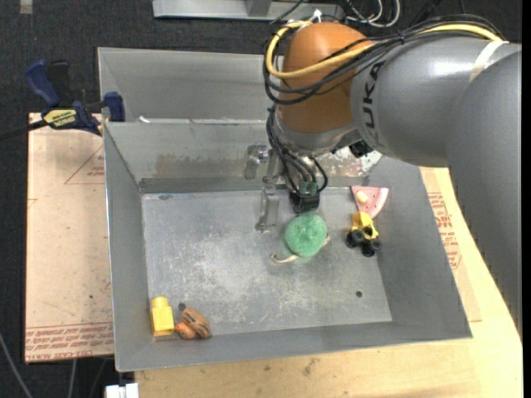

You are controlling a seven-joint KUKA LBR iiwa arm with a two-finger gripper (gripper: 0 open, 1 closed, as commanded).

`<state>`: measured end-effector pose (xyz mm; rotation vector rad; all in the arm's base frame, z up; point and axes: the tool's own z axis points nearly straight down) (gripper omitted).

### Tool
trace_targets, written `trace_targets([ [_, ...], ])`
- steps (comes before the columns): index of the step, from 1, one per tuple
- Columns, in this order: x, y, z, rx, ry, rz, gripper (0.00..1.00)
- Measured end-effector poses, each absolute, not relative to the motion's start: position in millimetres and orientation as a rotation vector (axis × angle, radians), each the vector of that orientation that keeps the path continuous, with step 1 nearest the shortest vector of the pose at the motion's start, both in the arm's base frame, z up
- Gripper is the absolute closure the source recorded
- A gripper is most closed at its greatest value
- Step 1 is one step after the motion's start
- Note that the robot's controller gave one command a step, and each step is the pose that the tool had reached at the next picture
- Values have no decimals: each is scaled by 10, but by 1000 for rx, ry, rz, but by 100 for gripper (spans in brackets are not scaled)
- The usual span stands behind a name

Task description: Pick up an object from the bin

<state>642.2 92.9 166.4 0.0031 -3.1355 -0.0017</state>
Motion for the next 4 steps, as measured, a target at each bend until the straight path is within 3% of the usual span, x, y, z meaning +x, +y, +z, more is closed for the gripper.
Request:
trace_targets([
  [1, 6439, 926, 1717, 1, -3143, -3, 0],
  [2, 6280, 771, 1710, -13, -3145, -6, 0],
  [3, 6133, 410, 1465, 71, -3145, -2, 0],
  [4, 5911, 58, 1419, 63, -3140, -2, 0],
])
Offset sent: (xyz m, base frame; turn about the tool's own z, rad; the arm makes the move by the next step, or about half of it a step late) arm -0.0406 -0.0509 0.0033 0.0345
